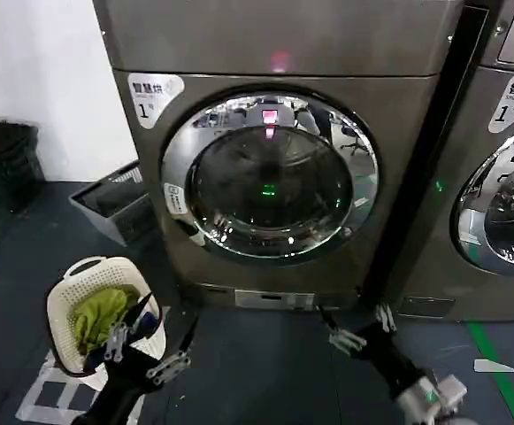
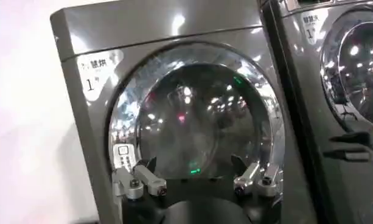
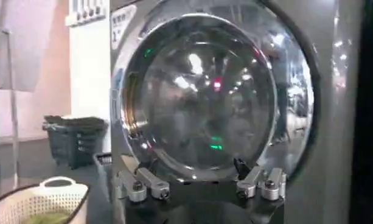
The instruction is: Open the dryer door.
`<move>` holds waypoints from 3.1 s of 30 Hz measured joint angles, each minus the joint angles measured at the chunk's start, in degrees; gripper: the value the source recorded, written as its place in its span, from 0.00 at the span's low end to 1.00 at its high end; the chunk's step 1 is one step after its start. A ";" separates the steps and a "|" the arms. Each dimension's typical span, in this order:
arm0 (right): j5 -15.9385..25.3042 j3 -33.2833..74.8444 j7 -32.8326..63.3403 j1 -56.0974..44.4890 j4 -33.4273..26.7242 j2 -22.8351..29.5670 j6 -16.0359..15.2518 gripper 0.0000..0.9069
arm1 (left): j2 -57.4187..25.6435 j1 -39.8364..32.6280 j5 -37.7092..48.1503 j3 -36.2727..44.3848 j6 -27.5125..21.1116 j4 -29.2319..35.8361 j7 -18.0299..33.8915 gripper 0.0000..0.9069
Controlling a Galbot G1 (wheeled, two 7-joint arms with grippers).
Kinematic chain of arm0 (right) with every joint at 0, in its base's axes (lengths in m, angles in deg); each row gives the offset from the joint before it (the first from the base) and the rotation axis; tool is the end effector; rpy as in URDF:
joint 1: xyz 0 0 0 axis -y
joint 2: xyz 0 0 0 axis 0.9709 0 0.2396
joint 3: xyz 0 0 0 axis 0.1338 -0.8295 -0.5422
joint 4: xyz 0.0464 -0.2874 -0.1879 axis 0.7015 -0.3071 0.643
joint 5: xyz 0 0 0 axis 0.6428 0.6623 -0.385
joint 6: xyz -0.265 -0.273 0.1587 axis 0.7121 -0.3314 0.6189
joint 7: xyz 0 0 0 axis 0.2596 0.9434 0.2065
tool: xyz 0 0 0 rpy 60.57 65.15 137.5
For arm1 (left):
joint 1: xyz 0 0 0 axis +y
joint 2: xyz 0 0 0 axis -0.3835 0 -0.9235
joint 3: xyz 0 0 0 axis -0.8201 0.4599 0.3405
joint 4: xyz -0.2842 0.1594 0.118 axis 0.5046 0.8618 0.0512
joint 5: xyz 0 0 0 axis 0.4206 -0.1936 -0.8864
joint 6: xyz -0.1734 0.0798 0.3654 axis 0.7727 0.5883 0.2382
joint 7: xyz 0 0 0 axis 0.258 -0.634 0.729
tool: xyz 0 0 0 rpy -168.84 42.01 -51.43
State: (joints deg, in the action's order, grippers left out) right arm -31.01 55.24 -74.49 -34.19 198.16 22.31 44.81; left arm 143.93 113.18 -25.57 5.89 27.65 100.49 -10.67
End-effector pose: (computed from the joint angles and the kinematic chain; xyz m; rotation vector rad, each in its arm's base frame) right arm 0.2875 -0.0610 -0.2201 -0.8316 2.9118 -0.0478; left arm 0.1628 0.0368 -0.1834 0.5290 2.9161 0.3733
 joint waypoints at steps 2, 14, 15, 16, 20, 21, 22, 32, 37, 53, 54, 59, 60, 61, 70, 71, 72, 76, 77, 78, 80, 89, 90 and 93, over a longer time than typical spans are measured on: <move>-1.78 -1.69 -0.13 3.16 -1.25 -1.77 0.06 1.00 | -0.13 0.04 -0.29 -0.01 0.08 0.00 0.01 1.00; -4.94 -13.69 -0.69 20.02 -7.90 -5.74 -0.21 1.00 | 0.59 -0.02 -0.77 -0.05 0.24 0.80 0.20 1.00; -5.42 -14.57 -0.88 21.35 -8.37 -5.90 -0.11 1.00 | 0.60 0.00 -0.83 -0.06 0.24 0.80 0.20 1.00; -6.08 -15.78 -0.97 23.02 -8.96 -6.15 -0.01 1.00 | 0.64 0.03 -0.90 -0.06 0.24 0.80 0.20 1.00; -7.16 -20.78 -0.95 29.02 -11.46 -6.16 0.80 1.00 | 0.76 0.20 -0.97 -0.05 0.25 0.82 0.20 1.00; -7.27 -22.13 -0.89 30.46 -12.21 -5.89 1.01 1.00 | 0.76 0.22 -0.97 -0.05 0.24 0.82 0.19 1.00; -7.32 -23.28 -0.77 31.75 -12.86 -5.70 1.12 1.00 | 0.77 0.21 -0.97 -0.05 0.24 0.82 0.18 1.00; -7.77 -33.56 0.84 44.12 -20.90 -2.03 1.35 1.00 | 0.75 0.14 -0.93 -0.28 0.24 0.80 0.15 1.00; -8.69 -37.53 1.15 49.10 -24.23 -0.30 0.72 1.00 | 0.95 -0.02 -0.87 -0.38 0.22 0.62 0.08 1.00; -8.38 -44.72 3.94 57.75 -31.16 4.77 -0.70 1.00 | 1.46 -0.01 -0.77 -0.45 0.19 0.65 -0.06 1.00; -8.35 -44.97 4.05 58.10 -31.47 5.08 -0.74 1.00 | 1.48 0.02 -0.77 -0.46 0.19 0.66 -0.07 1.00; -7.32 -45.97 4.90 59.56 -33.22 6.60 -1.05 1.00 | 1.64 0.05 -0.79 -0.47 0.19 0.70 -0.11 1.00; -7.05 -46.15 5.01 59.74 -33.48 6.85 -1.07 1.00 | 1.64 0.05 -0.79 -0.47 0.19 0.69 -0.12 1.00; -6.93 -46.41 5.14 59.93 -33.79 7.16 -1.10 1.00 | 1.65 0.04 -0.79 -0.47 0.19 0.69 -0.12 1.00; -6.53 -48.53 5.98 62.30 -36.78 10.09 -1.61 1.00 | 1.66 -0.03 -0.80 -0.47 0.19 0.58 -0.16 1.00; -6.44 -48.82 6.23 62.65 -37.31 10.58 -1.76 1.00 | 1.66 -0.05 -0.80 -0.47 0.19 0.56 -0.16 1.00; -6.39 -48.98 6.39 62.87 -37.65 11.02 -1.87 1.00 | 1.66 -0.05 -0.80 -0.47 0.19 0.52 -0.16 1.00; -6.04 -49.85 6.64 63.70 -39.17 12.52 -2.18 1.00 | 1.71 -0.07 -0.80 -0.37 0.20 0.40 -0.17 1.00; -5.91 -49.98 6.64 63.88 -39.57 12.97 -2.18 1.00 | 1.72 -0.06 -0.80 -0.34 0.20 0.39 -0.17 1.00; -5.81 -50.06 6.62 64.05 -39.98 13.40 -2.18 1.00 | 1.72 -0.04 -0.80 -0.33 0.20 0.40 -0.18 1.00; -5.71 -50.13 6.56 64.39 -40.78 14.19 -2.17 1.00 | 1.72 0.00 -0.81 -0.30 0.20 0.39 -0.18 1.00; -5.75 -51.39 6.05 66.47 -44.40 17.20 -2.08 1.00 | 1.65 0.14 -0.81 -0.23 0.21 0.40 -0.19 1.00; -5.77 -51.49 5.98 66.67 -44.78 17.48 -2.07 1.00 | 1.64 0.14 -0.81 -0.23 0.21 0.40 -0.19 1.00; -5.80 -51.79 5.49 67.29 -45.85 18.19 -2.01 1.00 | 1.64 0.15 -0.82 -0.22 0.21 0.40 -0.21 1.00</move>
State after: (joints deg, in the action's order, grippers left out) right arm -36.81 3.45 -69.01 33.10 152.31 40.50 42.80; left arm 145.57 113.33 -26.39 5.68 27.87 100.89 -10.88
